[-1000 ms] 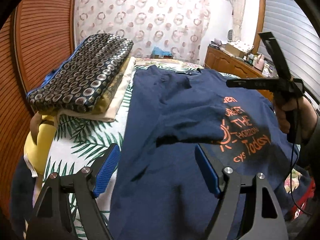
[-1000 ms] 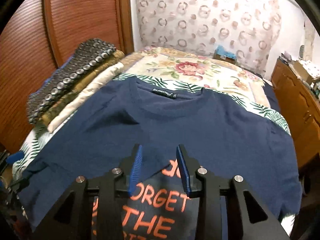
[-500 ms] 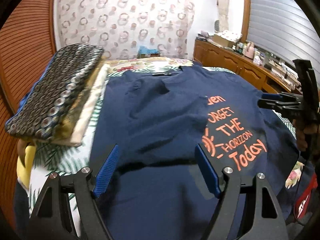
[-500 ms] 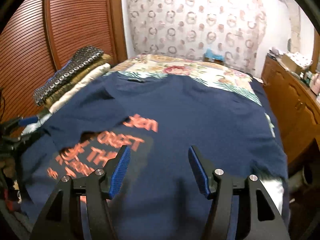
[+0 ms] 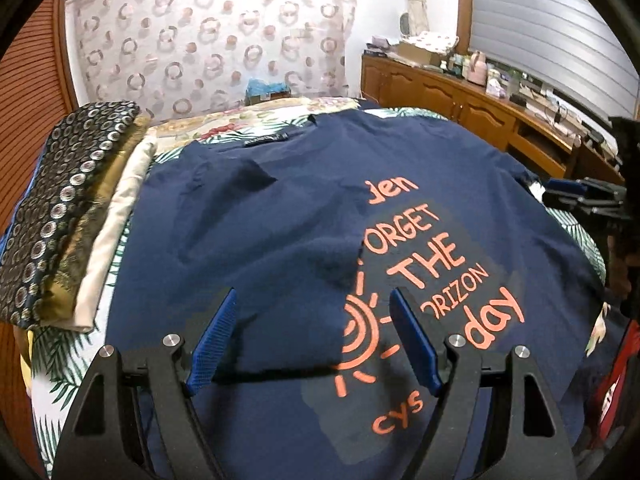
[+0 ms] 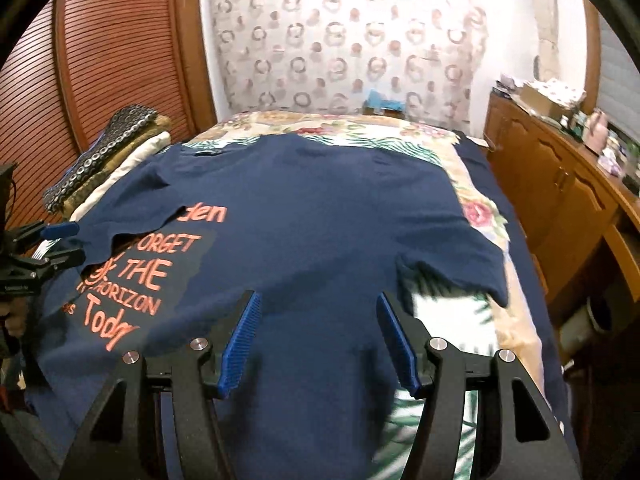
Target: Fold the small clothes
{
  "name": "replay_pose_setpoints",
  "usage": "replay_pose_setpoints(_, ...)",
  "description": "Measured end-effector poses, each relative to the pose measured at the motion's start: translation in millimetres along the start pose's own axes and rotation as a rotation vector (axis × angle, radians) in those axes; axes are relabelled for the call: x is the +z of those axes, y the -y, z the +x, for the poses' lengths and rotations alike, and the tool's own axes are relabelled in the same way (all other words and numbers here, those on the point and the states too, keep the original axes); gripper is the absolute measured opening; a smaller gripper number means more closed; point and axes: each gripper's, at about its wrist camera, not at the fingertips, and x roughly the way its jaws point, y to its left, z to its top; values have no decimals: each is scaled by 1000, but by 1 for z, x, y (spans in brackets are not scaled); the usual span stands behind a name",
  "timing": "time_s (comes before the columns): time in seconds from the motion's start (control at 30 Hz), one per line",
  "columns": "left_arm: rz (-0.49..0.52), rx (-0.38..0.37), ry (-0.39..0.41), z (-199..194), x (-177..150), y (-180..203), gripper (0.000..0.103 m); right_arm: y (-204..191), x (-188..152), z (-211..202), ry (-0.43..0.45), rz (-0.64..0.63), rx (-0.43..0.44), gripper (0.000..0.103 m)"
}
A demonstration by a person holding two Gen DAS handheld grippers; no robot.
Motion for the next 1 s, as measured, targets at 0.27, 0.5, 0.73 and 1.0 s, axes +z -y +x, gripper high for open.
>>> replay_pose_setpoints(0.27, 30, -9, -67, 19, 4, 12, 78, 23, -2, -4, 10, 89, -28, 62)
replay_pose_setpoints(0.5, 35, -21, -115, 31, 2, 15, 82, 40, 1, 12, -32, 150, -82, 62)
replay_pose_setpoints(0.73, 23, -15, -107, 31, 0, 14, 83, 52, 17, 31, -55, 263, -69, 62)
replay_pose_setpoints(1.0, 23, -15, -108, 31, 0, 13, 83, 58, 31, 55, -65, 382, -54, 62)
